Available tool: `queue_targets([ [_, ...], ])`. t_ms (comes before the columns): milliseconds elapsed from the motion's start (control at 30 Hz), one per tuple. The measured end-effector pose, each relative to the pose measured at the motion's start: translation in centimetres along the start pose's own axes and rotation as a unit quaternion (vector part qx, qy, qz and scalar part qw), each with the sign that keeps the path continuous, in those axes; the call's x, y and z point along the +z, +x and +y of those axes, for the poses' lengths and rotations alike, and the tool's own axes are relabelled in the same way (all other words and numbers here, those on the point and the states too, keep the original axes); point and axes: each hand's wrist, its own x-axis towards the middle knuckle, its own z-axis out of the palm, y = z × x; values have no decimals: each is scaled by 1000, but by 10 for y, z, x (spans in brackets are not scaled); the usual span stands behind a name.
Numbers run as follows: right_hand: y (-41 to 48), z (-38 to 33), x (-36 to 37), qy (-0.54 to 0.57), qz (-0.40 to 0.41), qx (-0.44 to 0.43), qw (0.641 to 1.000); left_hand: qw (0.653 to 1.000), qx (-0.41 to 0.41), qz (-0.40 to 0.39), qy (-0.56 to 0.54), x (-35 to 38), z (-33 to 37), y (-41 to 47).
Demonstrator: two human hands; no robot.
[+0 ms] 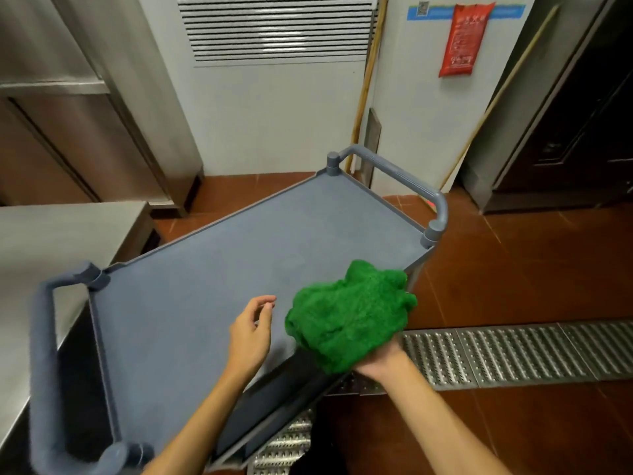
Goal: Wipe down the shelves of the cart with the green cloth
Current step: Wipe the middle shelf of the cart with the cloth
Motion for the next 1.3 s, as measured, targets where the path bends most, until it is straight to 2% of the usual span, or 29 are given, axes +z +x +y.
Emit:
queue_targets([
  [67, 22, -13, 5, 2, 5, -9, 1000, 999, 3, 18, 32, 11, -15, 17],
  [267, 100, -50, 6, -44, 61, -51, 996, 987, -5, 2, 161, 40, -74, 44],
  [467, 162, -69, 3, -127, 40, -93, 987, 957, 2, 8, 290, 42, -107, 32],
  [567, 188, -67, -4, -150, 123, -102, 976, 944, -18, -26, 328, 34, -117, 18],
  [633, 200, -62, -11, -214, 192, -90, 954, 941, -30, -20, 336, 23, -122, 13],
  [667, 209, -58, -17, -268, 212, -72, 937, 940, -40, -5, 339, 15, -122, 11],
  [733, 222, -46, -24, -403, 254, -27, 879, 934, -69, 31, 348, -3, -127, 8],
  [800, 232, -32, -18, -494, 227, 3, 839, 927, -100, 53, 357, -21, -132, -1],
  [833, 241, -25, -24, -503, 224, 3, 835, 924, -115, 55, 361, -27, -135, -7],
  [900, 258, 0, -26, -596, 193, 2, 780, 918, -133, 36, 372, -31, -141, -20],
  [933, 265, 11, -28, -691, 174, 3, 702, 916, -136, 24, 376, -31, -142, -24],
  [1000, 271, 26, -29, -798, 149, -7, 584, 915, -140, 17, 377, -29, -144, -26],
  [1067, 273, 31, -31, -841, 136, -23, 524, 918, -139, 30, 370, -29, -143, -26],
  [1133, 274, 36, -37, -869, 141, -42, 473, 922, -131, 43, 362, -28, -141, -25],
  [1300, 279, 51, -39, -900, 159, -67, 400, 922, -109, 47, 369, -27, -141, -28],
])
